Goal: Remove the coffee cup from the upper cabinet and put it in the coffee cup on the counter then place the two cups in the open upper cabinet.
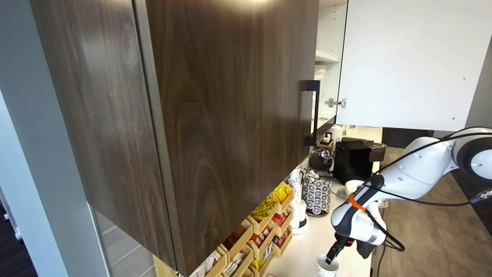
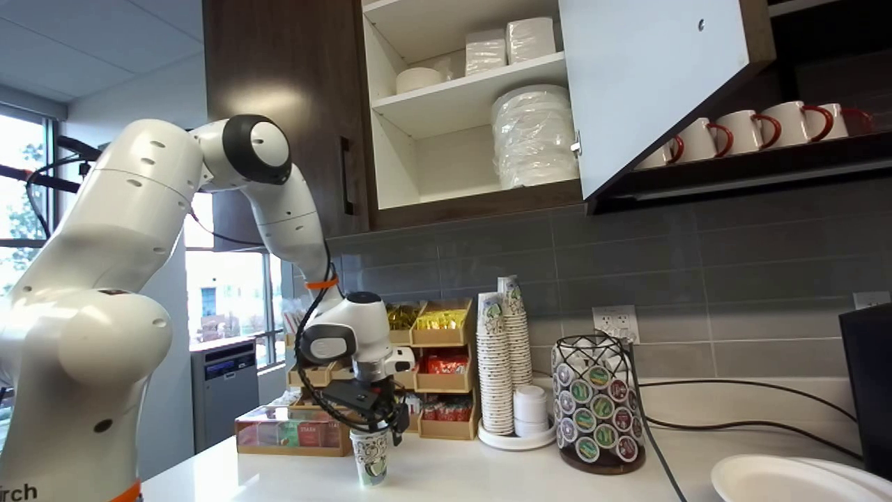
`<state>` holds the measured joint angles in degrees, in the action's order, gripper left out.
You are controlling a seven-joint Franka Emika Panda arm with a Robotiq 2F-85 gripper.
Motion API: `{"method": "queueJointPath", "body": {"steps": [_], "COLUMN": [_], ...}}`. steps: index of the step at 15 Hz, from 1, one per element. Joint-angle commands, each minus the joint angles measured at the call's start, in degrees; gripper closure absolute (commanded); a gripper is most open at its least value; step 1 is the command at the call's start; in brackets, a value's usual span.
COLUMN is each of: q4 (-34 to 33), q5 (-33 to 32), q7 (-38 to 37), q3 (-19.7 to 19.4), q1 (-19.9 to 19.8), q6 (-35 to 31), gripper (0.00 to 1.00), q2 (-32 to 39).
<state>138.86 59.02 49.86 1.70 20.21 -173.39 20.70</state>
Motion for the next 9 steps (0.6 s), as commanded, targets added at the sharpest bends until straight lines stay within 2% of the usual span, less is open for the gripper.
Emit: {"method": "queueJointPath", "body": {"steps": [1,7,9], "q4": [-0.88,-1.60,-1.78], "q5": [-0.77,1.70,2.62], "q7": [-2.57,-2.87,-2.55], "q3": [-0.94,0.03,0.29], "q1": [1.18,-0.55,-1.19], "q6": [-0.92,-0.05,0.06], "gripper": [0.56,0.99,1.00], "q2": [2.16,0.74,-0.07]}}
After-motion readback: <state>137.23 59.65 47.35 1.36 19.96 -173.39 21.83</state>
